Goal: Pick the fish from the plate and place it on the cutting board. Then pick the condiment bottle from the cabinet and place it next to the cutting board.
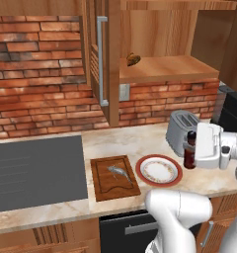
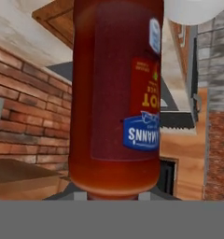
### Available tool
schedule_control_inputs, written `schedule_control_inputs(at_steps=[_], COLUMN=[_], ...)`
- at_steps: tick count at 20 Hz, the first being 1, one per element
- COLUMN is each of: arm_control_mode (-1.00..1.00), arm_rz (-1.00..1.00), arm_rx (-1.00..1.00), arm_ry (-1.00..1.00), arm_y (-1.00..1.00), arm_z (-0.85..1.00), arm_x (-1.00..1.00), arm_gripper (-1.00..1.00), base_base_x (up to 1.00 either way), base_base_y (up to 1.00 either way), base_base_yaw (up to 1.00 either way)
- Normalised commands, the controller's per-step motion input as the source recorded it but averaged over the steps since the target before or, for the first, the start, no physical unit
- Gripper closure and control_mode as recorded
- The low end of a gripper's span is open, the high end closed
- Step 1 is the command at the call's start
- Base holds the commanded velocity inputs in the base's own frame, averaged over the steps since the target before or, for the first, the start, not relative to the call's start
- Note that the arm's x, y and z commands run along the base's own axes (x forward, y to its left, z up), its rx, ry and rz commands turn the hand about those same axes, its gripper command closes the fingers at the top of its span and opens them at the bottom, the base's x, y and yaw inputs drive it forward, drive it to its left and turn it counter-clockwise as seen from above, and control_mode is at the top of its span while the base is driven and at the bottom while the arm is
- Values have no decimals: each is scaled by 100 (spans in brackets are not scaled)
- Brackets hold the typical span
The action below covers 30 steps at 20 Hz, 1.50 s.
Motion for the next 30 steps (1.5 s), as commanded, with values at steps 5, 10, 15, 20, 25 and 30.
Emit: schedule_control_inputs(at_steps=[5, 10, 15, 20, 25, 30], arm_control_mode=[-100, -100, -100, -100, -100, -100], arm_rz=[-1, -11, -14, -13, -9, -4], arm_rx=[5, 2, 2, 2, 1, 0], arm_ry=[-1, -5, -3, -2, -2, 0], arm_y=[-1, -16, -18, -16, -6, 0], arm_z=[-14, -4, -4, -1, 0, 0], arm_x=[-1, -11, -13, -14, -2, 0], arm_gripper=[100, 100, 100, 100, 100, 100], base_base_x=[0, 0, 0, 0, 0, 0], base_base_y=[0, 0, 0, 0, 0, 0], base_base_yaw=[0, 0, 0, 0, 0, 0])
